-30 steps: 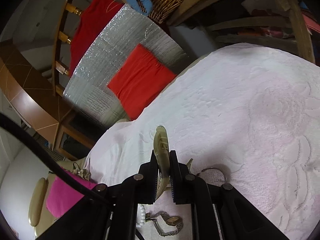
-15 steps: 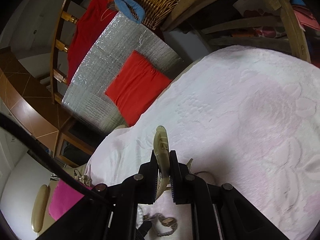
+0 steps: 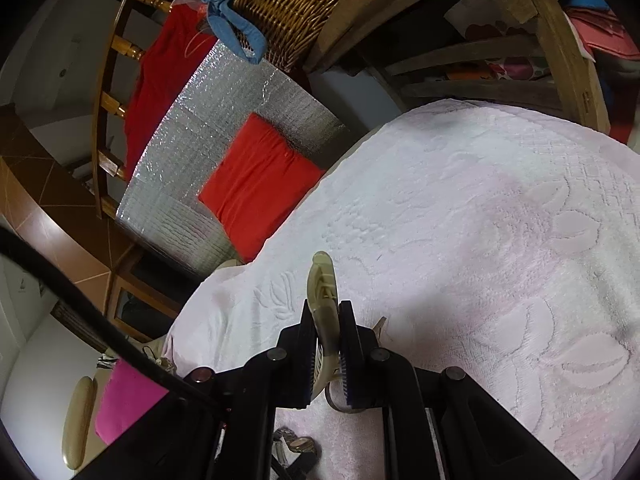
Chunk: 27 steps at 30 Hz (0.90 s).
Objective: Organize jewelry
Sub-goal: 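Grasp the silver watch with the left tool while the right tool holds the claw clip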
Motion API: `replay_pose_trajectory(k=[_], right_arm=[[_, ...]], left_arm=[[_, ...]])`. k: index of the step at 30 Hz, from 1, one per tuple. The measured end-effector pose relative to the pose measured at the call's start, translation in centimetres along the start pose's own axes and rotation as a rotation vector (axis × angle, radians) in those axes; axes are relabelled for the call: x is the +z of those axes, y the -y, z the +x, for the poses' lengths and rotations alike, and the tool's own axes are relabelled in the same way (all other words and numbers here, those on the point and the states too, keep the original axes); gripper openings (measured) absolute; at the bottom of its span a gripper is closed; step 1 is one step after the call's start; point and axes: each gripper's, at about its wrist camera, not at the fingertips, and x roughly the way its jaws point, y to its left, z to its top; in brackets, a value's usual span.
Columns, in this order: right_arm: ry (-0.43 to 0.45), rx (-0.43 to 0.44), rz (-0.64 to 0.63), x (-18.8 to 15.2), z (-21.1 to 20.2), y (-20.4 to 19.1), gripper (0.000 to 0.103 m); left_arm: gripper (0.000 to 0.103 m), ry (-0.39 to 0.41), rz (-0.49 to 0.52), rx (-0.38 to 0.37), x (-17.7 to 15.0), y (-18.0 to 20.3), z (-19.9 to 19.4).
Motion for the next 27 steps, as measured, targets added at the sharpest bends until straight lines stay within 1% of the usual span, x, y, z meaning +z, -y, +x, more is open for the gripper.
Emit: replay_pose_trajectory(k=[2,4,6,8,9,10,11,12,13,17,22,27], right_arm=[[-0.005,0.005,-0.005,-0.2,0.1,-0.2,0.011],[-0.011,0.006,-0.012,-0.4,0.2,-0.4,0.011],[-0.015,0.008,-0.016,-0.5,0.3,-0.5,0.011],[-0.015,0.004,-0.017,-0.6,0.4,-0.6,0.011],[-0.015,0.005,-0.014,-0.6,0.4,-0.6,0.011],[-0.014,0.004,-0.012,-0.6,0.4,-0.6,0.011],[-0.012,0.002,-0.013,-0.7,0.4,-0.7,0.011],[-0.013,0.001,-0.016,-0.7,0.5,-0.8,0.011],[-0.013,0.001,-0.02,-0.7,0.5,-0.9,0.011],[-0.022,0.008,-0.032,-0.9,0.9,-1.3,0.011],[-0.03,0.013,-0.039,-1.3,1.2,-2.2,0.011],[-0.032,0.019,-0.045,-1.7,1.5,-2.8,0.011]], left_arm=[[0.075,-0.004,0.013,0.024,-0.2,0.1,0.2],[0.066,0.005,0.032,0.047,-0.4,0.3,0.1],[0.058,0.016,0.03,0.032,-0.4,0.2,0.0],[0.057,0.018,0.017,0.019,-0.4,-0.1,-0.1],[0.053,0.02,0.014,0.013,-0.4,-0.2,-0.2],[0.036,0.022,0.012,-0.003,-0.4,-0.3,-0.3],[0.03,0.019,-0.002,-0.03,-0.5,-0.5,-0.4],[0.016,0.018,-0.019,-0.054,-0.5,-0.8,-0.5],[0.008,0.016,-0.032,-0.077,-0.5,-1.0,-0.5],[0.006,0.011,-0.045,-0.083,-0.7,-1.5,-0.9],[0.005,0.025,-0.045,-0.1,-1.1,-1.9,-2.1],[0.005,0.009,-0.058,-0.096,-1.4,-2.5,-2.1]])
